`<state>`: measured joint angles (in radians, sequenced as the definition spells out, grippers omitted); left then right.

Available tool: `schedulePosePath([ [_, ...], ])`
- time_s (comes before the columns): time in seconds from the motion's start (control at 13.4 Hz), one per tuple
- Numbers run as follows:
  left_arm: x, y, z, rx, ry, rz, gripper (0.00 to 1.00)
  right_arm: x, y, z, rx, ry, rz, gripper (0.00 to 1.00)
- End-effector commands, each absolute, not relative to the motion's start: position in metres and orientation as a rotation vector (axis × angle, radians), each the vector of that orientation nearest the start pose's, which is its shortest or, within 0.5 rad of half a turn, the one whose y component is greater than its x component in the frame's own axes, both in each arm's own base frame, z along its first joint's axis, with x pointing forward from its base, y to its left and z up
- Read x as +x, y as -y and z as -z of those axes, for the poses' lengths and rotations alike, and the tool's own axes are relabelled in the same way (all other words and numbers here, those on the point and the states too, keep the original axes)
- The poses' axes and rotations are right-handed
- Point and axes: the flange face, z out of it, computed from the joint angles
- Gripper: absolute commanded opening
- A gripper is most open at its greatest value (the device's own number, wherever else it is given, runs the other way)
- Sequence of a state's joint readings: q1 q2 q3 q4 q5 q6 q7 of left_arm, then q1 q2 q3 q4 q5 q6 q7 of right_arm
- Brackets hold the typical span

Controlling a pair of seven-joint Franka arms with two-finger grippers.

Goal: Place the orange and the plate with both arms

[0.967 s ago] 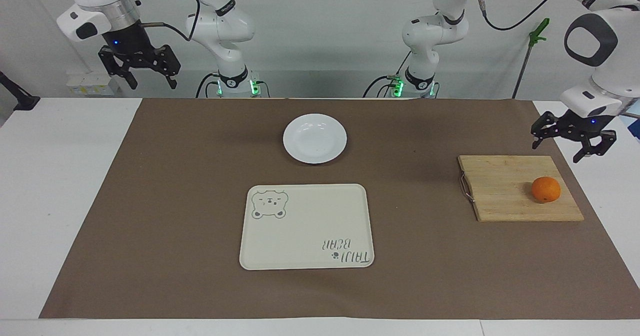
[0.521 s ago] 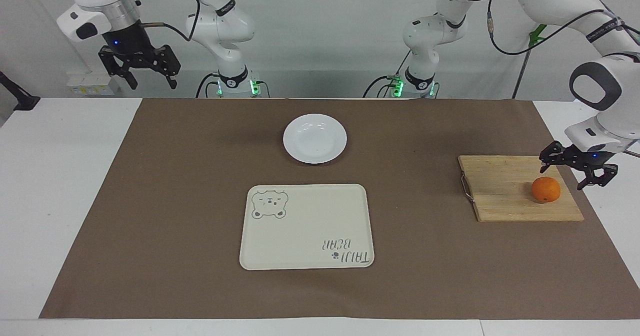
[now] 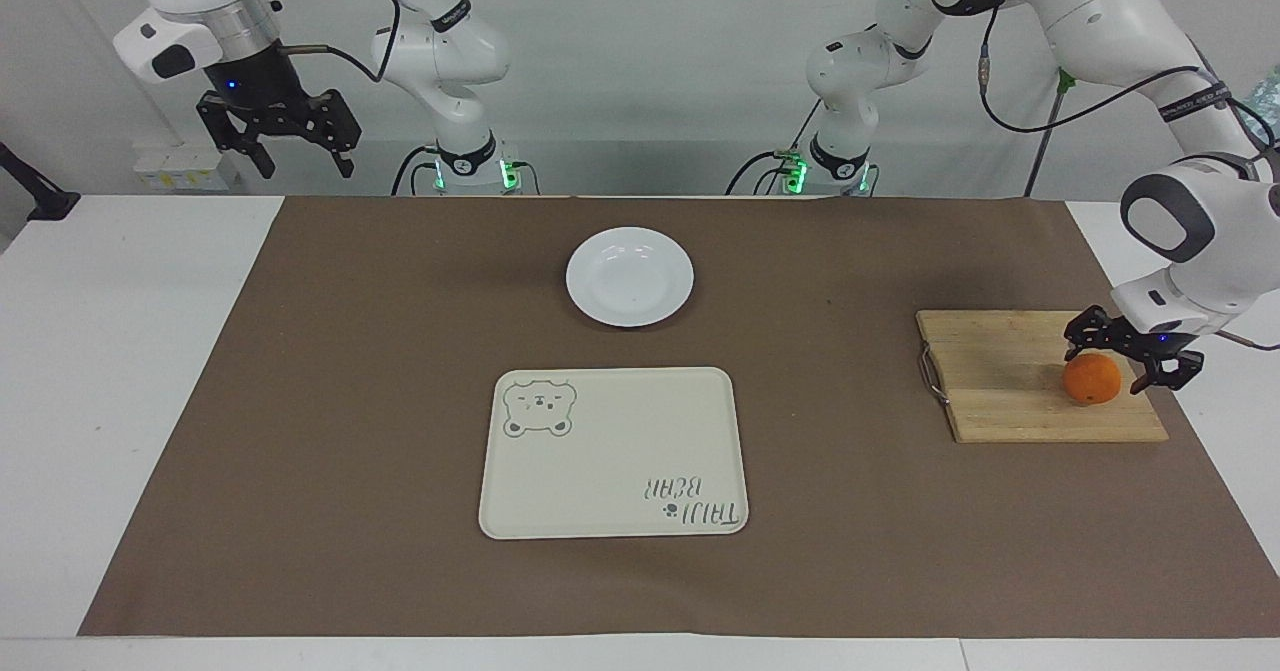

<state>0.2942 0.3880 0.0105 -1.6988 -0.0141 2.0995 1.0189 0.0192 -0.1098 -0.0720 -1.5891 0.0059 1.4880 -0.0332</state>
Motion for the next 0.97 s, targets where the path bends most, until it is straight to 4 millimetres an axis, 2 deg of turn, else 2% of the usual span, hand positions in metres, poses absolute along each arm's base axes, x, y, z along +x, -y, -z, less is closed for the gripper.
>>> schedulePosePath([
  [0.0,0.622,-0.211,-0.336,-2.945,-1.073,0.041,1.0,0.506,0.03,-0.671,-3.137,0.0,0.012,1.0],
  [0.15,0.612,-0.221,-0.317,-2.95,-1.093,0.006,1.0,0.506,0.029,-0.671,-3.137,0.003,0.014,1.0],
  [0.37,0.607,-0.226,-0.313,-2.959,-1.089,-0.007,1.0,0.506,0.029,-0.671,-3.137,0.003,0.012,1.0],
  [0.89,0.606,-0.22,-0.311,-2.988,-1.012,-0.012,1.0,0.506,0.029,-0.671,-3.137,0.003,0.012,1.0],
])
